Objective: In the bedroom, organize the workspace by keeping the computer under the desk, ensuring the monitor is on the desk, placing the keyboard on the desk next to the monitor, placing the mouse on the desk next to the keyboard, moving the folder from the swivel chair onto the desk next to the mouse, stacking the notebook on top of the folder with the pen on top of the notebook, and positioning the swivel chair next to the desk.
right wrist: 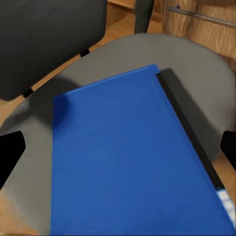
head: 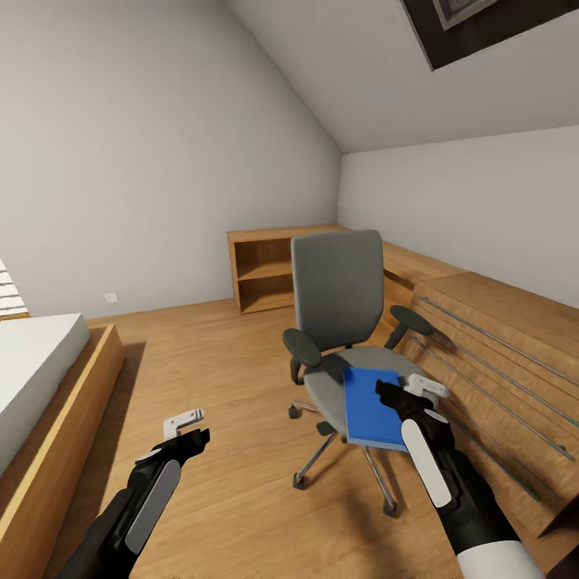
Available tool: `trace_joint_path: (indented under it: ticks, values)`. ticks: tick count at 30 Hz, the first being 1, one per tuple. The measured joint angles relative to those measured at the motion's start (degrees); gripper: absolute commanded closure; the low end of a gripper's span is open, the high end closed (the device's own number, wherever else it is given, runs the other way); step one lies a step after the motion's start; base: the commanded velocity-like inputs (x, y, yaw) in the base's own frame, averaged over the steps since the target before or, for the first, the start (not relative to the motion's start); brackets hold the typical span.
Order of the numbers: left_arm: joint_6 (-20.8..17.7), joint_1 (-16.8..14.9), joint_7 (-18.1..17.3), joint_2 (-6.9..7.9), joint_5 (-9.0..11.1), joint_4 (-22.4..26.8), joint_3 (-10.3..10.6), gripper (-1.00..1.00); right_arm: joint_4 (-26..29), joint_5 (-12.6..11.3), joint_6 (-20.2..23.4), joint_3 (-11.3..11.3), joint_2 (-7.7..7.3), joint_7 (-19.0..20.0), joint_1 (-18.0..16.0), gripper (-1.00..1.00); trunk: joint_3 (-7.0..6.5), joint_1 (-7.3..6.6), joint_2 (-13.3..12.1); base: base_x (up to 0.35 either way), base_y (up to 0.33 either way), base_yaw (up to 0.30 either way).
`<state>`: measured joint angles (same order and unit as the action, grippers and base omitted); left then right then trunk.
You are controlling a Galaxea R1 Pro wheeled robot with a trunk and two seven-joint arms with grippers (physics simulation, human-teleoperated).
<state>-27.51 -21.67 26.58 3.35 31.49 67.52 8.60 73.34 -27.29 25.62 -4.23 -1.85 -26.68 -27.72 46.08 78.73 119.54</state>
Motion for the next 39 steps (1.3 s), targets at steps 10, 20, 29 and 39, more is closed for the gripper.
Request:
trace_joint_path:
  ticks: [10, 20, 29, 39]
  values:
    - [-0.1, 0.0, 0.0, 0.01, -0.2, 0.0, 0.1, -1.00, 0.1, 0.1, 0.0, 0.2, -0.22, 0.0, 0.0, -1.00, 0.00, -0.01, 0.0, -0.009, 0.132, -0.005]
    - [-0.3, 0.0, 0.0, -0.08, 0.2, 1.8, -0.3, -1.00, 0.1, 0.0, -0.1, 1.1, -0.29, -0.1, 0.0, -1.00, 0.00, -0.01, 0.0, 0.000, 0.005, -0.123]
    - [-0.3, 0.0, 0.1, -0.21, 0.3, 2.6, -0.4, -1.00, 0.0, -0.8, 0.0, 5.6, -0.31, -0.1, 0.0, -1.00, 0.00, -0.01, 0.0, 0.000, 0.000, -0.219]
    - [-0.2, 0.0, 0.1, -0.18, 0.3, 2.6, -0.4, -1.00, 0.0, -6.2, 0.0, 7.0, -0.49, -0.2, 0.0, -1.00, 0.00, -0.01, 0.0, 0.000, 0.000, -0.019]
